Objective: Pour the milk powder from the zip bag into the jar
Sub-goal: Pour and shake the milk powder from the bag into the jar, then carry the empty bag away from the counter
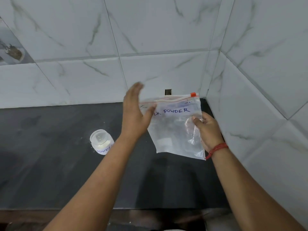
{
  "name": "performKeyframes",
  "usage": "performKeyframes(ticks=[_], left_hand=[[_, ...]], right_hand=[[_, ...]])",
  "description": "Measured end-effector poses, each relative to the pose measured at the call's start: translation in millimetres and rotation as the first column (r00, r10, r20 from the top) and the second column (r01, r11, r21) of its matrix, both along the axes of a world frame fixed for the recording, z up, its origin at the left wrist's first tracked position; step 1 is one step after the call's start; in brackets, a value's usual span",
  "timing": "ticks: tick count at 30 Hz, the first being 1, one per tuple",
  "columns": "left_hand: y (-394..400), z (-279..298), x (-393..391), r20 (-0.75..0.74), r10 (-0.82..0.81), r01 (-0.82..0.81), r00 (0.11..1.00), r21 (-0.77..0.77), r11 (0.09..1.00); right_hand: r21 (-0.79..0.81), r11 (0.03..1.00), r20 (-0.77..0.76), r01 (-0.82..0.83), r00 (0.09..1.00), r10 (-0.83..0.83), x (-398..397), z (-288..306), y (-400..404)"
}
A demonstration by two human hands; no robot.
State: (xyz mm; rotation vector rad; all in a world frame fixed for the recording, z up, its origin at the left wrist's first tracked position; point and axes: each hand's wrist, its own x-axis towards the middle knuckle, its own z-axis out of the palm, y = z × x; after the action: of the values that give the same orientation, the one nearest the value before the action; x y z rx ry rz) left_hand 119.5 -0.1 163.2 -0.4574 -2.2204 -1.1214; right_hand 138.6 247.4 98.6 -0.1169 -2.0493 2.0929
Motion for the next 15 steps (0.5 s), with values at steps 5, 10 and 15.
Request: performKeyframes(ticks=[5, 10, 15], left_hand=[[-7, -56, 25, 0.662, -0.203, -0.072, 0.722, 0.364, 0.929], [2, -83, 34, 0.687, -0.311, 0.064, 0.657, 0.360, 0.931], [10, -89, 43, 0.653, -0.400, 0.161, 0.643, 0.395, 0.904]], right_hand=[[-0.205, 0.979, 0.031, 0.004, 1.000, 0.003, 17, -17, 11], [-0.294, 0.955, 0.080, -0.024, 0.996, 0.049, 44, -28, 21], [-0.283, 0.956, 0.111, 0.078, 0.993, -0.048, 91, -34, 31]])
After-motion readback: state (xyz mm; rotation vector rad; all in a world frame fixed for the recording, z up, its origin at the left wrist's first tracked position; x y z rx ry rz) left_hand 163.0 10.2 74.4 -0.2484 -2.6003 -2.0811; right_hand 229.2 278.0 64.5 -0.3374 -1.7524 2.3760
